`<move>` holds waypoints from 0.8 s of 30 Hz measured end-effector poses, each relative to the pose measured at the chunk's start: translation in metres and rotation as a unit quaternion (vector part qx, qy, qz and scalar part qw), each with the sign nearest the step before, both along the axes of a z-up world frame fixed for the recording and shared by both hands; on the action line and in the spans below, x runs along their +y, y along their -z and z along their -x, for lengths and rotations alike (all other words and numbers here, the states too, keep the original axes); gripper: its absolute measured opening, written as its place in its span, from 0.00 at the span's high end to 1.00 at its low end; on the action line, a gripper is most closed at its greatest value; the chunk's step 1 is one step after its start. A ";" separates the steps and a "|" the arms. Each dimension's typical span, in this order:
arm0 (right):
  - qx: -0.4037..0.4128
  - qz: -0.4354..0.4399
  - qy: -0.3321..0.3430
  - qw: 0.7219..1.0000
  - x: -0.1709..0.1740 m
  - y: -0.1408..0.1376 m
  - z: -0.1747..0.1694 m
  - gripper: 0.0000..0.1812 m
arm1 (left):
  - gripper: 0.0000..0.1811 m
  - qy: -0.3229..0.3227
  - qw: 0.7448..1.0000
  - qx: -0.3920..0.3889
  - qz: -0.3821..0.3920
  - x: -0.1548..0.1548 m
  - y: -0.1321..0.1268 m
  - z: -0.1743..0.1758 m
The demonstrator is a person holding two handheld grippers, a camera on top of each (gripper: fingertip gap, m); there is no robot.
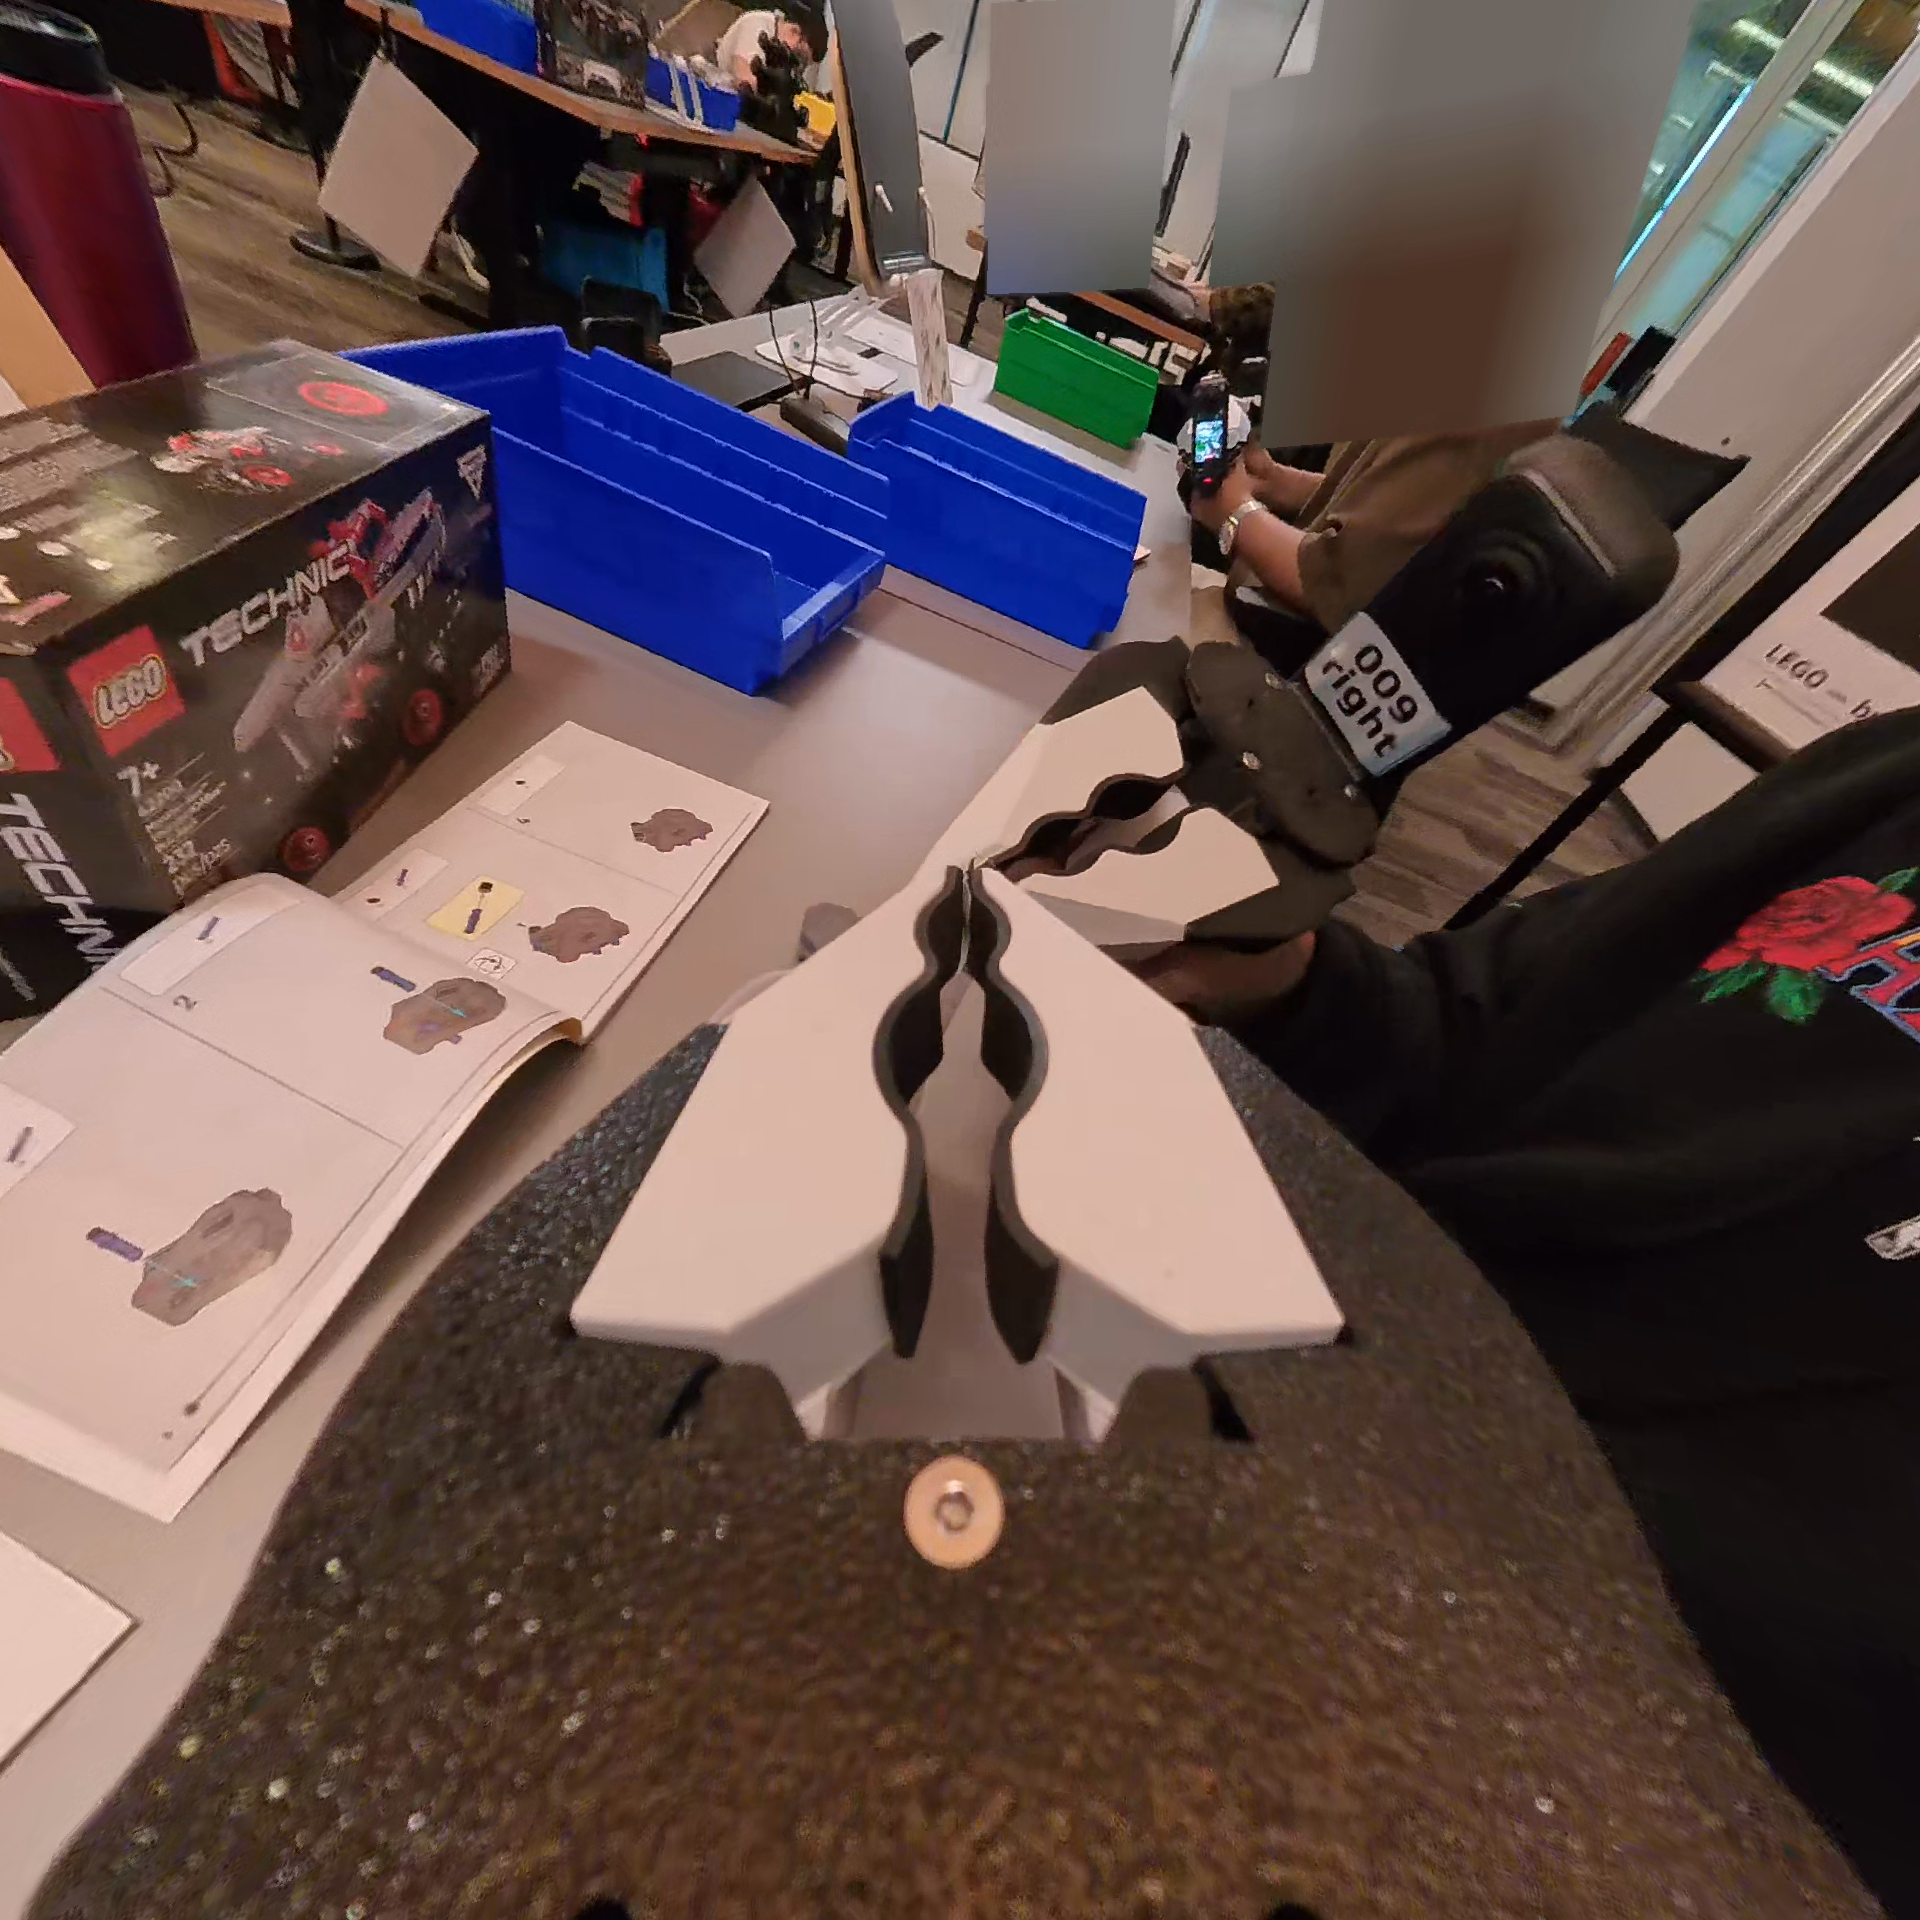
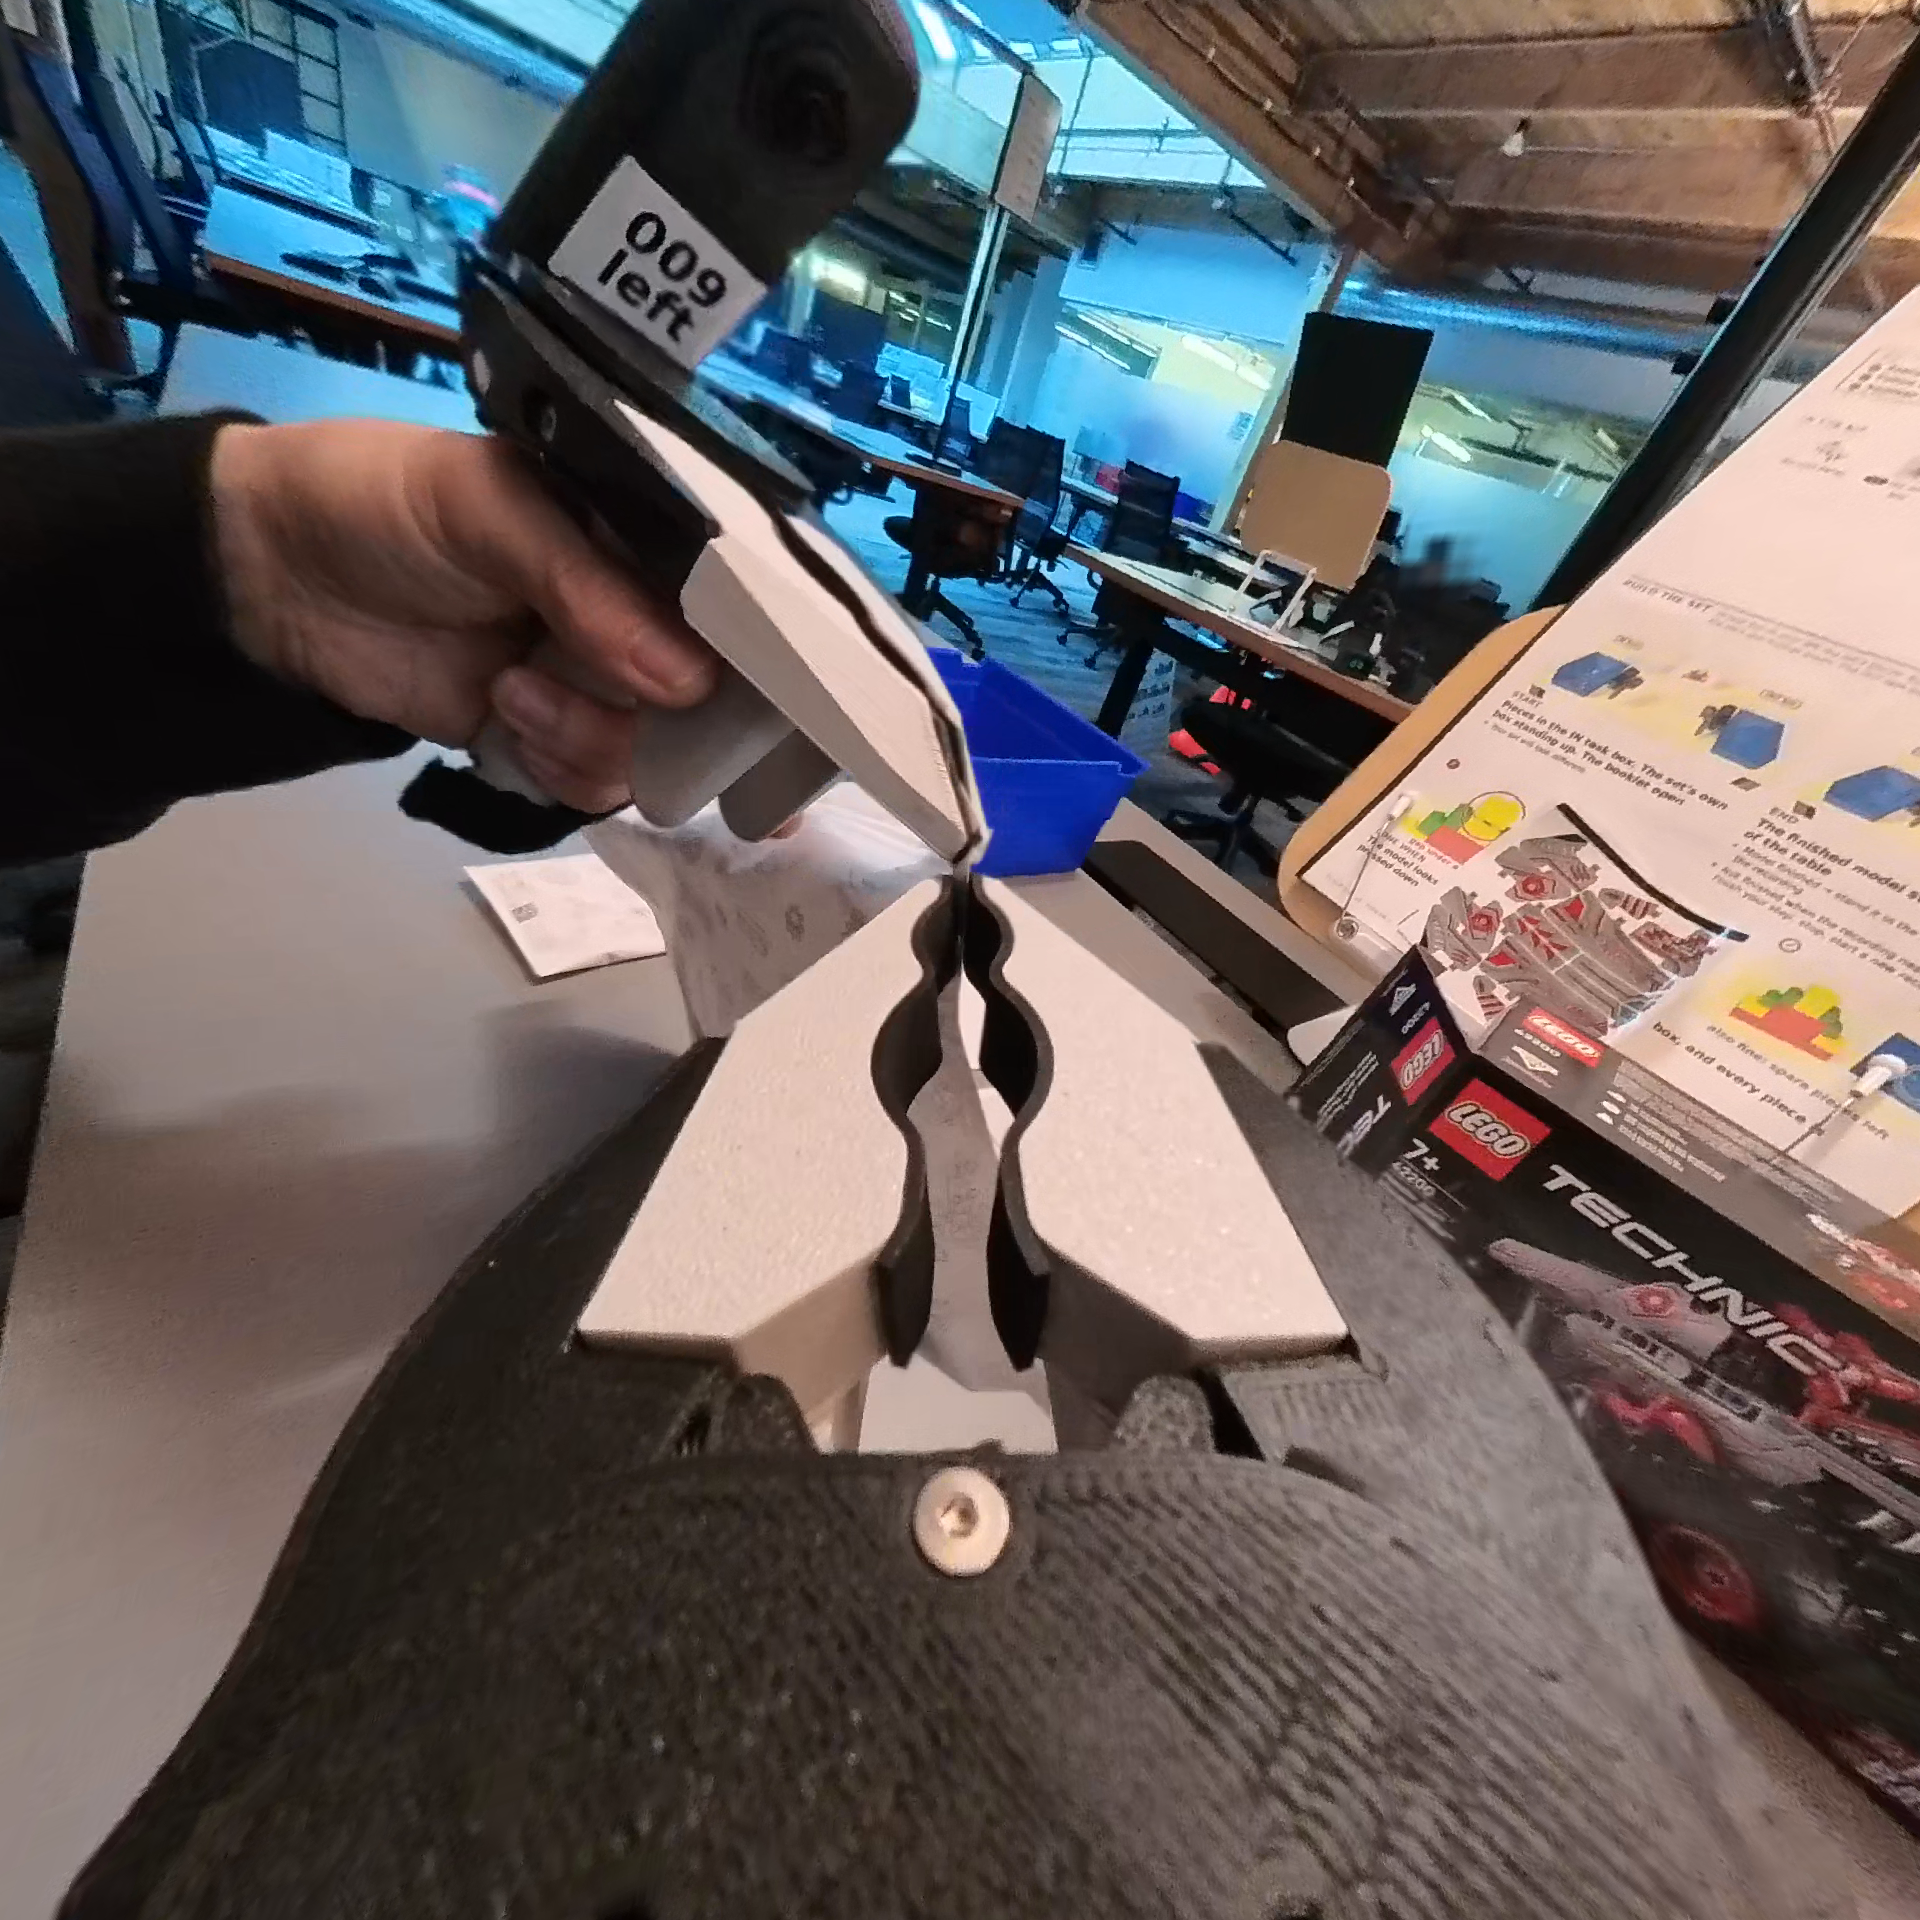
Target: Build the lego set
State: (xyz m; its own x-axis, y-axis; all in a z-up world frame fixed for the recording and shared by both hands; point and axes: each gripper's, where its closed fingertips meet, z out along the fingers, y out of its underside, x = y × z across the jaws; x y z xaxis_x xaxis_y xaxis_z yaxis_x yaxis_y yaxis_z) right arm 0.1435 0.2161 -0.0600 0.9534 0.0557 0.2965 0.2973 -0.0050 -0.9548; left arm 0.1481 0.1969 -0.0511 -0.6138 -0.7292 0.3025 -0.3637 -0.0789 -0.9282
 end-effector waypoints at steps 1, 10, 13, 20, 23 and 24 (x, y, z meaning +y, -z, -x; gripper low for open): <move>0.012 -0.004 -0.006 1.000 0.000 -0.001 0.000 1.00 | 1.00 -0.003 1.000 -0.008 -0.004 0.000 0.000 0.000; 0.043 -0.010 -0.059 0.997 0.001 0.002 0.002 1.00 | 1.00 -0.012 0.998 -0.032 -0.044 -0.001 0.004 0.000; 0.031 -0.019 -0.043 0.998 0.002 0.006 0.001 1.00 | 1.00 -0.019 0.998 -0.021 -0.060 0.000 0.008 -0.001; -0.005 -0.024 -0.021 0.999 0.000 0.005 0.004 1.00 | 1.00 -0.015 0.998 -0.057 -0.023 -0.005 0.003 0.003; -0.006 -0.029 -0.020 0.999 0.001 0.004 0.005 1.00 | 0.98 -0.010 0.998 -0.062 0.000 -0.006 0.002 0.007; -0.004 -0.028 -0.018 0.999 0.001 0.005 0.004 1.00 | 0.99 -0.010 0.998 -0.062 -0.010 -0.005 0.005 0.008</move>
